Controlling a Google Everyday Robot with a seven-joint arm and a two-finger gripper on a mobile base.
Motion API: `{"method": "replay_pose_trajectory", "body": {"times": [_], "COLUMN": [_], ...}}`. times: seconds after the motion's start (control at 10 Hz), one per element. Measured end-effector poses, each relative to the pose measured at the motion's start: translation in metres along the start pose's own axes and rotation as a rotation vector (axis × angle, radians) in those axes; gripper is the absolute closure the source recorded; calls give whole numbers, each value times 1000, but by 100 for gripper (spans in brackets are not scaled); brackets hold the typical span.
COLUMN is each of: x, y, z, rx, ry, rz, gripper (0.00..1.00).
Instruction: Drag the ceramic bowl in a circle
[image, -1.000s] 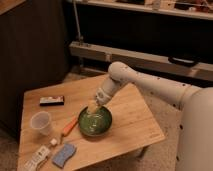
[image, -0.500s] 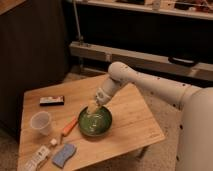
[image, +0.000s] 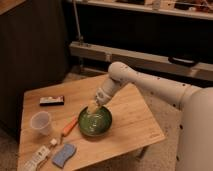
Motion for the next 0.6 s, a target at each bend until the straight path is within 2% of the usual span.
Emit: {"method": "replay_pose_trajectory", "body": {"times": [0.2, 0.3, 0.4, 0.5, 0.6], "x": [0, 1, 5, 9, 11], "y": [-1, -2, -5, -13, -20], "z": [0, -3, -11, -26, -40], "rx": [3, 17, 69, 152, 212], "ry": [2, 10, 26, 29, 28], "rz": [2, 15, 44, 76, 101], "gripper": [81, 81, 81, 81, 81]}}
